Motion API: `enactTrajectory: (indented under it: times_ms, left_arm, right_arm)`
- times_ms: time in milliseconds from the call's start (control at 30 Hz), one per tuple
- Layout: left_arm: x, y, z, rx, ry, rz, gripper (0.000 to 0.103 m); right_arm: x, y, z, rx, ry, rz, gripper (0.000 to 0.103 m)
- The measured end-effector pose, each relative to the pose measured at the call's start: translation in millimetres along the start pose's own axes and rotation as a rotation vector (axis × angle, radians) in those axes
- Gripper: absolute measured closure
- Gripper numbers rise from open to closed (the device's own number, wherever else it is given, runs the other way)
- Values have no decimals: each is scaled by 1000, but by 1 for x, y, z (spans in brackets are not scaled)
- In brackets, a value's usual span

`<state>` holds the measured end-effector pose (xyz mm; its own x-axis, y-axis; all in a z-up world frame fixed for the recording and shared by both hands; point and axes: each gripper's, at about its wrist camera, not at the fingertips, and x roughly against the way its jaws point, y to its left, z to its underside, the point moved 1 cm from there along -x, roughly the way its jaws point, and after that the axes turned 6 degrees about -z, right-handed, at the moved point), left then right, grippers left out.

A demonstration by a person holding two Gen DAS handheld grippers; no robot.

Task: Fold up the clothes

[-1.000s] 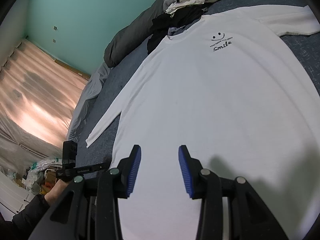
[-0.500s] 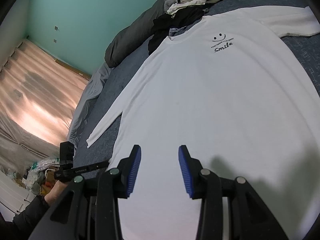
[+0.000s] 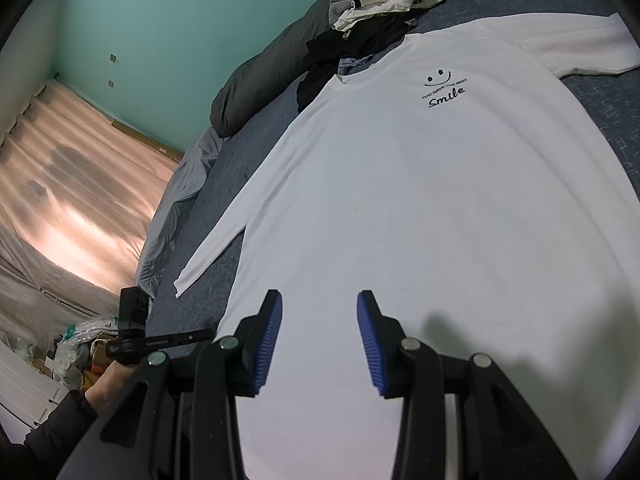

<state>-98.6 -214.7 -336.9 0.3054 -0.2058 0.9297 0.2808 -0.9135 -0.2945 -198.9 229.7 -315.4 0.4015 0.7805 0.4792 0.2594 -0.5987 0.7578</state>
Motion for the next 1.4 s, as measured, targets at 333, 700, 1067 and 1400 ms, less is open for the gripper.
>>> enactTrajectory:
  times_ms: [333, 700, 1067, 1400]
  left_arm:
    - [5, 3, 21, -38, 66, 50, 100]
    - [8, -1, 17, -86, 58, 2, 102]
    - [20, 33, 21, -49, 61, -50, 102]
    - [33, 37, 18, -30, 66, -38, 101]
  right_arm:
    - [-1, 4, 1, 9, 4, -6, 64]
    - [3, 2, 0, 5, -4, -9, 64]
    - [5, 1, -3, 6, -9, -17, 64]
    - [19, -4, -6, -27, -17, 18, 64]
